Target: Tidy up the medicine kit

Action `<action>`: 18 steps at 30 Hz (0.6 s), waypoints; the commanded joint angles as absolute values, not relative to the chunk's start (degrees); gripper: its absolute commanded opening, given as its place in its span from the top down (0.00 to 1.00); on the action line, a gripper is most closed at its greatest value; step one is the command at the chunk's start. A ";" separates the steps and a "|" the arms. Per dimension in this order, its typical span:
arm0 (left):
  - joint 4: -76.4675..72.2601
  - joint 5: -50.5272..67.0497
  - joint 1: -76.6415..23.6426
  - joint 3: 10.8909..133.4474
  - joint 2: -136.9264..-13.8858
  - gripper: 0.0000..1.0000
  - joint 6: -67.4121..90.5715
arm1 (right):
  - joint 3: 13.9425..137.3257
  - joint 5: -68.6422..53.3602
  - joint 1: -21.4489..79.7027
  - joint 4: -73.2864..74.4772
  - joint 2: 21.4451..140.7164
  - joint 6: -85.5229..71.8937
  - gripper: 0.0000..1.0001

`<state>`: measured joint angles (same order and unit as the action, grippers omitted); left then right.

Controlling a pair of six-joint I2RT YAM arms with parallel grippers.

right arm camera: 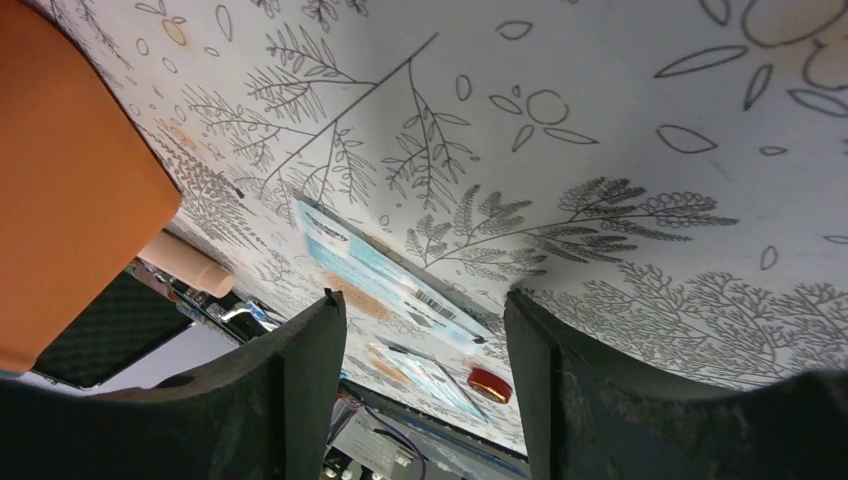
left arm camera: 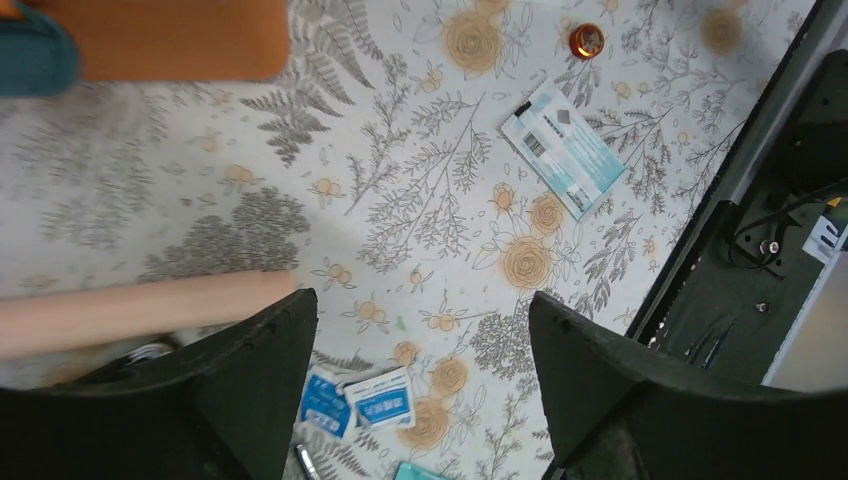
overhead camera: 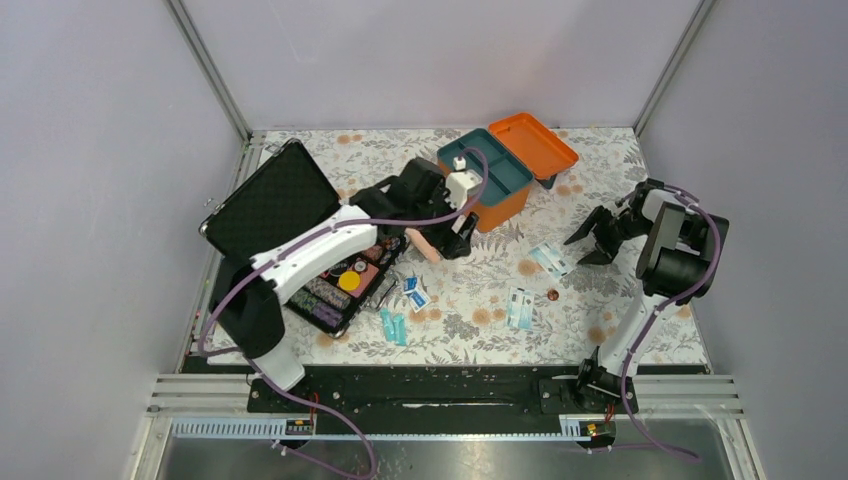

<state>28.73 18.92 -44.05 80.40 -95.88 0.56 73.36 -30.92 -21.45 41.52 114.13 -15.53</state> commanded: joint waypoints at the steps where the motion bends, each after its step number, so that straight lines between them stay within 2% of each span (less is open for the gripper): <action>1: 39.09 16.10 -40.80 86.08 -92.49 0.23 -5.97 | 75.80 -30.64 -19.29 41.27 115.61 -19.57 0.33; 8: 37.88 11.13 -37.50 89.82 -93.06 0.22 -7.82 | 80.87 -26.31 -16.64 47.32 117.90 -14.82 0.34; 13: 37.89 10.89 -35.65 91.78 -92.77 0.22 -9.35 | 87.78 -27.08 -15.26 52.58 124.35 -13.38 0.32; 18: 37.88 10.46 -35.21 91.21 -91.14 0.22 -9.31 | 89.17 -25.49 -13.17 54.26 124.79 -9.82 0.32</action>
